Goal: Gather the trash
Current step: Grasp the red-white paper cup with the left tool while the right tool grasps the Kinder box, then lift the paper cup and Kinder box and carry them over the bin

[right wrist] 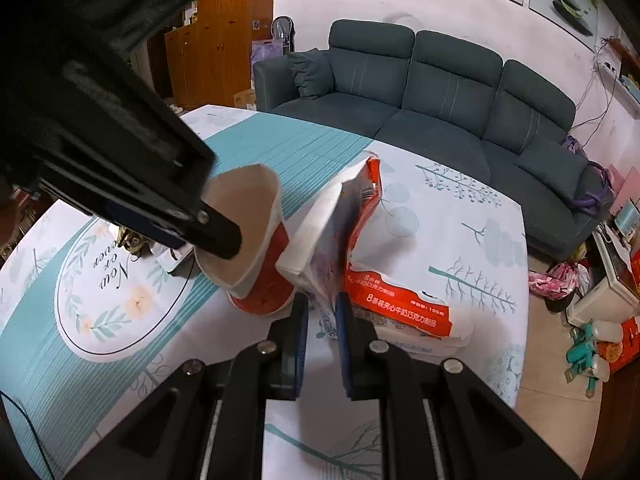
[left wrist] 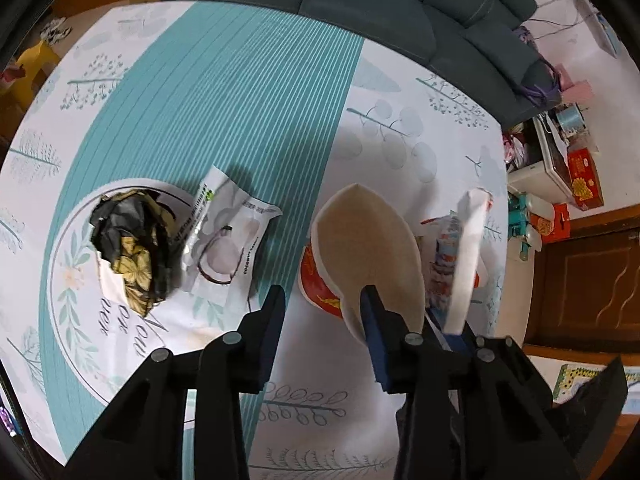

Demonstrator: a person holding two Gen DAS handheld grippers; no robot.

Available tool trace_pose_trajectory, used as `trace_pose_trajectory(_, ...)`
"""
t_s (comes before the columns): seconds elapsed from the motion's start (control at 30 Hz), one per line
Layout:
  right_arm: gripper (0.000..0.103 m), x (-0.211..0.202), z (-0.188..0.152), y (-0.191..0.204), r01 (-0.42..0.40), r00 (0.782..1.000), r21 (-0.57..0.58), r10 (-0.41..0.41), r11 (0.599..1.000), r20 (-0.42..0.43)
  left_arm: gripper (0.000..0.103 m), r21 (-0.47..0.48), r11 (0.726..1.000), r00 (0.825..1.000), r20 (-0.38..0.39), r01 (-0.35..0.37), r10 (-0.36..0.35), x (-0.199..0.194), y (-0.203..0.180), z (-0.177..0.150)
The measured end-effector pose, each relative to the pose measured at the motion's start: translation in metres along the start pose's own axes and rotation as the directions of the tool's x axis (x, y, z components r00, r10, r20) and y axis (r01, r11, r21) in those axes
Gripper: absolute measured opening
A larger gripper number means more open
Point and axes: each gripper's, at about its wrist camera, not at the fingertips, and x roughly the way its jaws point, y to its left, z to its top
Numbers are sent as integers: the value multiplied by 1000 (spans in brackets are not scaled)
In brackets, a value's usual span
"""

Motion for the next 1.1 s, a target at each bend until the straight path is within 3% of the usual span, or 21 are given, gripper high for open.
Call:
trace_pose_trajectory(0.1,13,-1,-1,-1,-10,1000,10,10,1000,0,29,-11,1000,1000,-8,-21,21,9,-4,2)
trace_pose_trajectory(0.13,13,-2,-2,-1,-12,1000,13,12,1000,0,17,-11,999,999,-16,-30,29,12,-5,3)
trace_pose_trajectory(0.2,13,-3,-2,-1,-17,1000,16,17,1000,0,7,-14,999,999,-23,-39,38,17,-5,3)
trace_pose_trajectory(0.63,8,-37,5,10,-38,999,51,37,998,30,6,47,998,998,47,-51,49,-36,13,-41)
trace_pose_trajectory(0.87,8,-71,-6,29,-88,996,128,88,988,6,7,87,994,996,59,-64,59,-83,54,-101)
trace_pose_trajectory(1.1,8,-116,-31,74,-105,993,180,114,978,-39,7,136,990,997,67,-36,27,-120,109,-163)
